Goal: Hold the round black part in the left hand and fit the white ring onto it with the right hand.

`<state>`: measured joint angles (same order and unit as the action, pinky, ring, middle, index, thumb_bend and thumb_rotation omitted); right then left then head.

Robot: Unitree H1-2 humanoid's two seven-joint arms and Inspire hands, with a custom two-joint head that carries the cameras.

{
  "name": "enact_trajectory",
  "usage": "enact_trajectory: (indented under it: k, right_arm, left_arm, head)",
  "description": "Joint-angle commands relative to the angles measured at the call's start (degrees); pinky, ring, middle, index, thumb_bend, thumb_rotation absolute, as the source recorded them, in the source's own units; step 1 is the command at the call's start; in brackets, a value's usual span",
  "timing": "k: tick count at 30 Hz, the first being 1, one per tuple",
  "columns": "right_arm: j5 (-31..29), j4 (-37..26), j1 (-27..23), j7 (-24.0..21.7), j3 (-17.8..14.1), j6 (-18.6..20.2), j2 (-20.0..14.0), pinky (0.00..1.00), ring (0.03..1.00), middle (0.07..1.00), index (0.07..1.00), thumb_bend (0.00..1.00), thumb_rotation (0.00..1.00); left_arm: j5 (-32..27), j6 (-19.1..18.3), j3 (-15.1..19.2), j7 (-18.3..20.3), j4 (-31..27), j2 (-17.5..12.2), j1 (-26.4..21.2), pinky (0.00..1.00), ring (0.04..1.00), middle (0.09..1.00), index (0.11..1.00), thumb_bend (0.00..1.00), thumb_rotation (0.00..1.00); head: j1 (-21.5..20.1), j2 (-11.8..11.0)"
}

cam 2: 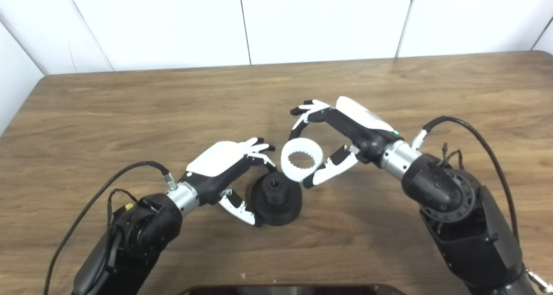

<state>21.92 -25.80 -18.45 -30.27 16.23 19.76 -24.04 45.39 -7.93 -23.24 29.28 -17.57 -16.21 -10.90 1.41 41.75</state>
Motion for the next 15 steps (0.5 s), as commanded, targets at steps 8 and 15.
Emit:
enact_trajectory:
  k: [8, 15]
  right_arm:
    - [0.8, -1.3, -2.2, 0.1, 1.5, -1.3, 1.0, 0.85, 0.970, 0.880, 0.491, 0.52, 0.15]
    - [0.8, -0.8, -2.1, 0.0, 2.4, -1.2, 1.8, 0.85, 0.974, 0.881, 0.491, 0.52, 0.15]
  left_arm:
    - [0.8, 0.4, 0.3, -0.8, -0.5, 0.0, -2.2, 0.94, 1.000, 0.947, 0.660, 0.88, 0.20]
    - [0.4, 0.6, 0.4, -0.9, -0.5, 0.1, -2.4, 0.94, 1.000, 0.946, 0.658, 0.88, 0.20]
  head:
    - [0.2, 0.2]
    - [0.3, 0.2]
